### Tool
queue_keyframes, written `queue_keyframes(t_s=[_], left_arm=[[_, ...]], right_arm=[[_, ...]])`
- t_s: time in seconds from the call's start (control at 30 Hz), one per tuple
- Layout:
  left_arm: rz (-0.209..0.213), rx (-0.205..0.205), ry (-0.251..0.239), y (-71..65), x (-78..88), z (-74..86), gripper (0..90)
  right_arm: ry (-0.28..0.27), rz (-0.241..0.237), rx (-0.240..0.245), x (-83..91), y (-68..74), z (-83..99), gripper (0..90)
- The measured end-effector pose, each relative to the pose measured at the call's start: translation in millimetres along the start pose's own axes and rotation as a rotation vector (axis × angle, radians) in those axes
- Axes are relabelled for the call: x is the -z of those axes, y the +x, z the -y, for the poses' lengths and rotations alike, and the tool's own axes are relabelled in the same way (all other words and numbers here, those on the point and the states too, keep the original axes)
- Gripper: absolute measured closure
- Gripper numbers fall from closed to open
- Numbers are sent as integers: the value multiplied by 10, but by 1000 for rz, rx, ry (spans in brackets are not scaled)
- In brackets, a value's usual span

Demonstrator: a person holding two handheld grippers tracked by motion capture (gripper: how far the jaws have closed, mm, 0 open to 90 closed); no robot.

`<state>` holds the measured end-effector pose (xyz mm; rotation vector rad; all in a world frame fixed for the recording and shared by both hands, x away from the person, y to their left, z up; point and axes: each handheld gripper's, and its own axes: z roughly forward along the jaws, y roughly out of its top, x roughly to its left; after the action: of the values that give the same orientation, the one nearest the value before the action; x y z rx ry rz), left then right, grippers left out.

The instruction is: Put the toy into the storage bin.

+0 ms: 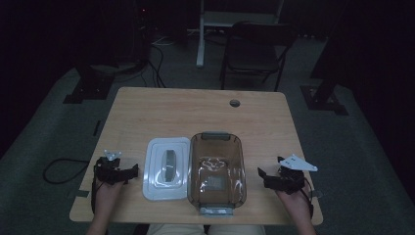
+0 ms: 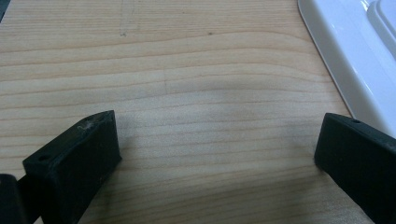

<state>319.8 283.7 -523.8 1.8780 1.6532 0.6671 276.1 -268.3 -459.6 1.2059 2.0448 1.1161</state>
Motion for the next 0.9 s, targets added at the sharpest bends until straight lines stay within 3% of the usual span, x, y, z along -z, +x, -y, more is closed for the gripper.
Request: queue_keyframes(t_s=[0.03,0.07,0.23,0.33,0.53,0.9], left_arm=[[1,-3,0,0,0,0,7],[1,-1,-1,0,0,0,8],[1,-2,0,0,0,0,8],[1,-1,0,0,0,0,8],[1,-1,0,0,0,0,7],[2,-1,0,0,0,0,7]], right_arm=[[-5,12,-7,36,-41,0,130],[-23,77,-27,146,-182,26,129],[-27,132,-70,234,-336,98,129],[-14,176,-105,261,-435,232,129],[22,216,-148,233,-511,467,127],[62,193,-209,96,-559,690,129]])
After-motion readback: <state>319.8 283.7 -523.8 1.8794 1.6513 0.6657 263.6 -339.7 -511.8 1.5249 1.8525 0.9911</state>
